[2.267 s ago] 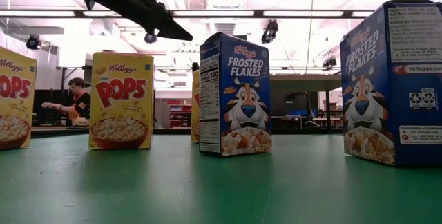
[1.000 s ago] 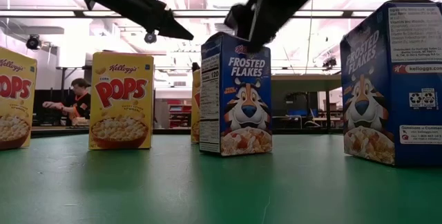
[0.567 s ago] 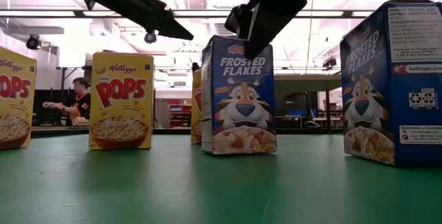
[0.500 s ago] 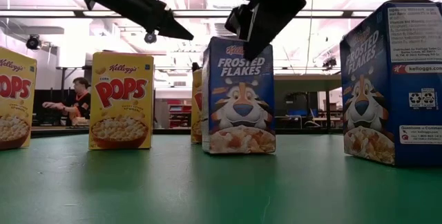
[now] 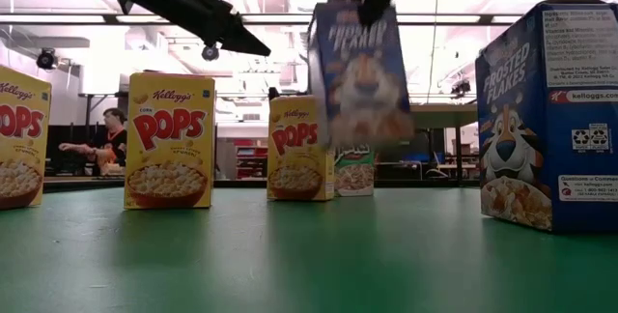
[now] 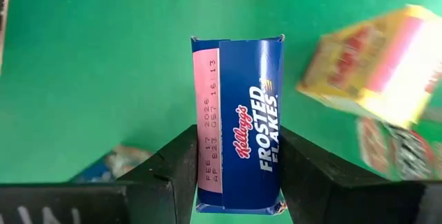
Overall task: Stack cereal on shelf
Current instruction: Put the left blue cereal box on the shelf
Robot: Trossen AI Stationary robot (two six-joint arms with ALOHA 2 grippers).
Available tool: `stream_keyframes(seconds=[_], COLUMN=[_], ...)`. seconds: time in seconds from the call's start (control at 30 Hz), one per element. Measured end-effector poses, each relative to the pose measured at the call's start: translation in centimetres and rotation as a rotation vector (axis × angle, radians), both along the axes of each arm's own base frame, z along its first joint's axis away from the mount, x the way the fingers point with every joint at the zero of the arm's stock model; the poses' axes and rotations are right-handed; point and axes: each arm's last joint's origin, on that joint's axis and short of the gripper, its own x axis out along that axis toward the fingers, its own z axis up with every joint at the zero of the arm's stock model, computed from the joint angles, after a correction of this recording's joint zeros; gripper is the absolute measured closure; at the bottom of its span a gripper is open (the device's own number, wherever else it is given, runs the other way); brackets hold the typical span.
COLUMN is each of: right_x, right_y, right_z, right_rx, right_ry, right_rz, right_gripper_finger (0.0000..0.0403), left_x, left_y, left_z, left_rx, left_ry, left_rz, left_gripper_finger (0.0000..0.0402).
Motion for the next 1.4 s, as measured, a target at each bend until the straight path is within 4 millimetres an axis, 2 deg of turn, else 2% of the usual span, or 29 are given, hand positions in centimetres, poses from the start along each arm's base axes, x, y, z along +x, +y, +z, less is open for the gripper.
stream_keyframes(seconds=[0.17,0.37,0.57,0.73,0.97,1.2,1.3,1.4], right_x=[-1.2,-3.8,-7.7,-10.6,-13.7,-15.6,-15.8,-15.8], right_y=[-1.9,-5.6,-11.0,-16.3,-24.3,-32.2,-34.5,-35.6], right_z=[4.4,8.4,11.3,12.7,12.5,9.3,7.6,6.7], right_rx=[-0.012,-0.041,-0.096,-0.179,-0.154,-0.081,-0.059,-0.039], right_ry=[0.001,-0.092,-0.183,-0.226,-0.285,-0.281,-0.244,-0.239], right_rz=[-0.012,-0.012,-0.085,-0.169,-0.217,-0.294,-0.322,-0.333], right_gripper_finger=[0.0243,0.0243,0.0243,0.0243,0.0243,0.0243,0.0243,0.0243], left_x=[0.0,0.0,0.0,0.0,0.0,0.0,0.0,0.0], left_y=[0.0,-0.1,-0.1,-0.1,-0.1,-0.1,-0.1,-0.1], left_z=[0.0,0.0,0.0,0.0,0.0,0.0,0.0,0.0], left_rx=[0.0,0.0,-0.01,-0.016,-0.017,-0.017,-0.017,-0.012], left_ry=[0.0,0.002,0.0,-0.004,-0.004,-0.005,-0.004,-0.002], left_rz=[-0.002,-0.006,-0.004,-0.001,-0.001,-0.001,-0.001,-0.002], left_gripper_finger=[0.0171,0.0171,0.0171,0.0171,0.0171,0.0171,0.0171,0.0171])
